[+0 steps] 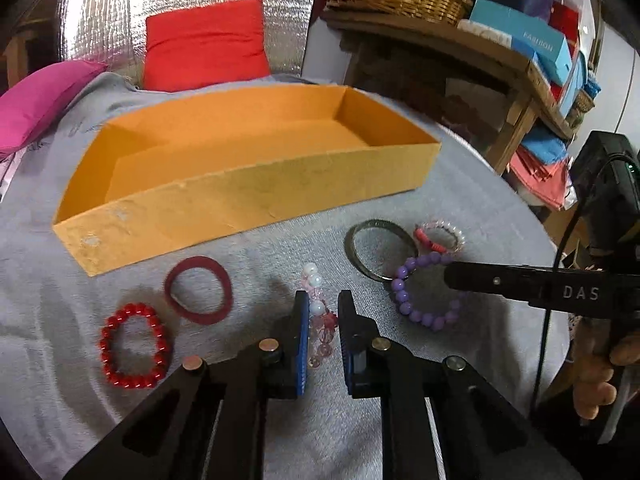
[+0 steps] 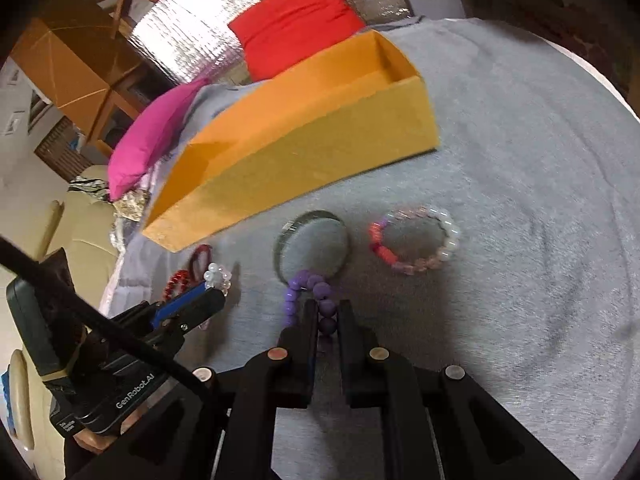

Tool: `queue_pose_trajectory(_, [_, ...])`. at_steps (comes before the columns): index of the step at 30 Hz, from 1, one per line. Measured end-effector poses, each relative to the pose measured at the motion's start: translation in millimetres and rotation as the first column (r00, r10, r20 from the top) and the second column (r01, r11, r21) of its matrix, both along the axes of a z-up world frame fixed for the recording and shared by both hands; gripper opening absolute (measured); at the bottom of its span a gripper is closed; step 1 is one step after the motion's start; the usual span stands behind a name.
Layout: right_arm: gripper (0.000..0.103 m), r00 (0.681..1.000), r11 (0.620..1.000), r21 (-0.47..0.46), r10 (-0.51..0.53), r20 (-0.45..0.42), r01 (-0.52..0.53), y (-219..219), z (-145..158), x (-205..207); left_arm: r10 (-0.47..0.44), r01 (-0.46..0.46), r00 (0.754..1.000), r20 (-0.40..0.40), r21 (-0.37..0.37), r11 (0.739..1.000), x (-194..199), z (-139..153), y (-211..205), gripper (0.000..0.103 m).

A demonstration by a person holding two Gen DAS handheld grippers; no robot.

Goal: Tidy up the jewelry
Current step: 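Grasp the clear crystal bracelet with the left gripper while the right grasps the purple bead bracelet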

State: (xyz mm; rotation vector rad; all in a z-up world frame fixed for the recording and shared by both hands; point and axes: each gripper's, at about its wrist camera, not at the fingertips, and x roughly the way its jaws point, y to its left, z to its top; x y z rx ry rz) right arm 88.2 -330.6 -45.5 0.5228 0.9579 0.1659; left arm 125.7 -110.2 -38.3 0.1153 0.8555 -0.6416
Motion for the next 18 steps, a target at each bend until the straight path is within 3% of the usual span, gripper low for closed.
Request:
queue_pose_trajectory(5, [0.01, 0.997, 0.999, 0.034, 0.032, 0.063, -0.034, 14, 12, 1, 0.012, -0.012, 0.999, 0.032, -0.016, 1.0, -6, 13, 14, 0.015])
queue_pose_trajectory(18, [0.01, 0.982, 0.991, 0.053, 0.11, 0.156, -0.119, 63, 28, 11, 0.162, -0.168, 0.982, 0.098, 0.051, 0.985, -1, 24, 58, 0.015])
